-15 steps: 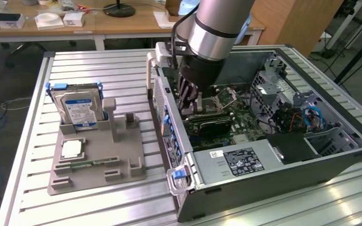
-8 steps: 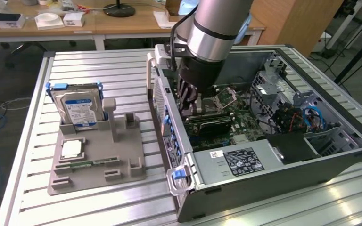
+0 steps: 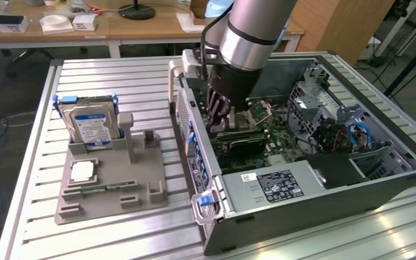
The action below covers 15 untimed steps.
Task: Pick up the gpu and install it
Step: 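Press down on the gpu until it lock into place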
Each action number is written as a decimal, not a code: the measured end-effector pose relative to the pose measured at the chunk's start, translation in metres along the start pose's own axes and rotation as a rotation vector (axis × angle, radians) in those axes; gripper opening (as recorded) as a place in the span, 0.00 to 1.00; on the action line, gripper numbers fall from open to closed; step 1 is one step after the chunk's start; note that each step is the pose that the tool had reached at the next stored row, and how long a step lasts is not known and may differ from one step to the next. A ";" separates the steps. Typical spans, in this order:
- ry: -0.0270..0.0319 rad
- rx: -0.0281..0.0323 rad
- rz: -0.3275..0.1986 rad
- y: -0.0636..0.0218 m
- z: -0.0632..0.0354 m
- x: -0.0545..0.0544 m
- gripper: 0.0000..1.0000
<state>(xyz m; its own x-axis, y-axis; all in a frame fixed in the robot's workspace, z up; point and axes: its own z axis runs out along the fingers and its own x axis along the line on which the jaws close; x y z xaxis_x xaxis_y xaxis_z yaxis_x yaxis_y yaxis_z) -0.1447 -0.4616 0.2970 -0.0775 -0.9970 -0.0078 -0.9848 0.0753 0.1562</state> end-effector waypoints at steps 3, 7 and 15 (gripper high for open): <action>-0.0031 0.0007 -0.001 -0.0034 -0.0010 0.000 0.11; -0.0133 0.0112 -0.002 -0.0098 -0.0019 -0.001 0.11; -0.0238 0.0283 -0.005 -0.0266 -0.0041 -0.003 0.11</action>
<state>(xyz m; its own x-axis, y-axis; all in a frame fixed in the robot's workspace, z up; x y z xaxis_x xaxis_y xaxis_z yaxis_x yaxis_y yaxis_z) -0.1177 -0.4612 0.2968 -0.0757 -0.9966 -0.0321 -0.9892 0.0711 0.1281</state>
